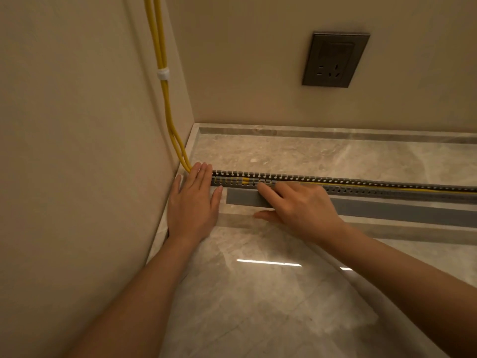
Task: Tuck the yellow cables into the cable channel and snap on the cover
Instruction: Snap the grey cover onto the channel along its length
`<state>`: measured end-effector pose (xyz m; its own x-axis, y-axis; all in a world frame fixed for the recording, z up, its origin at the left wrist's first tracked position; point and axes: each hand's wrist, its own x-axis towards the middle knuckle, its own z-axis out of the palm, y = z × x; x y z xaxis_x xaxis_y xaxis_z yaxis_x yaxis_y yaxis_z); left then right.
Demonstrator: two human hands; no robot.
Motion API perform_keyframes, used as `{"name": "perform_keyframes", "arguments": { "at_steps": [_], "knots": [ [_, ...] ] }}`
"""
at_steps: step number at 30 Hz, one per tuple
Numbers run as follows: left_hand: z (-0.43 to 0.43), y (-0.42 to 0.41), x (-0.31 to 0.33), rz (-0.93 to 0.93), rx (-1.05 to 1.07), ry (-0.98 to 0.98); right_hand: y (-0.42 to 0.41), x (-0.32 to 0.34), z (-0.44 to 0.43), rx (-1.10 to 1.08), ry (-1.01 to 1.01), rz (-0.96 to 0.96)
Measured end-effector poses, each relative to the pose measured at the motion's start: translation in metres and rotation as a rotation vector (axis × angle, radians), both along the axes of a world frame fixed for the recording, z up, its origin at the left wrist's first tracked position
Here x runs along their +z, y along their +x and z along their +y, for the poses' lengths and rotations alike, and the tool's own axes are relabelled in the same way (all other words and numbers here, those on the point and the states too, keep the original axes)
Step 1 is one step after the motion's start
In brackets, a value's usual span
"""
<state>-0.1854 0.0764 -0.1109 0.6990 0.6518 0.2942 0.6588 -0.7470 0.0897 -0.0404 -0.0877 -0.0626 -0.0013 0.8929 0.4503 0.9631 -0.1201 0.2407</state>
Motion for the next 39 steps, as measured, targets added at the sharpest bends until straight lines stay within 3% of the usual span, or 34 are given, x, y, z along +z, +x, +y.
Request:
{"name": "perform_keyframes", "arguments": {
  "at_steps": [4, 14, 21, 30, 39],
  "knots": [
    [0.0, 0.0, 0.0, 0.027, -0.013, 0.004, 0.002, 0.017, 0.011, 0.011, -0.024, -0.07],
    [0.001, 0.002, -0.003, -0.011, 0.003, -0.007, 0.019, 0.083, 0.063, 0.159, -0.082, 0.168],
    [0.001, 0.003, 0.0, -0.05, 0.001, -0.027, 0.021, 0.069, 0.091, 0.155, -0.188, 0.228],
    [0.001, 0.004, 0.002, -0.063, 0.012, -0.03, 0.019, 0.055, 0.104, 0.192, -0.264, 0.137],
    [0.001, 0.003, 0.0, -0.109, 0.001, -0.006, 0.024, 0.034, 0.096, 0.186, -0.246, 0.276]
  ]
}}
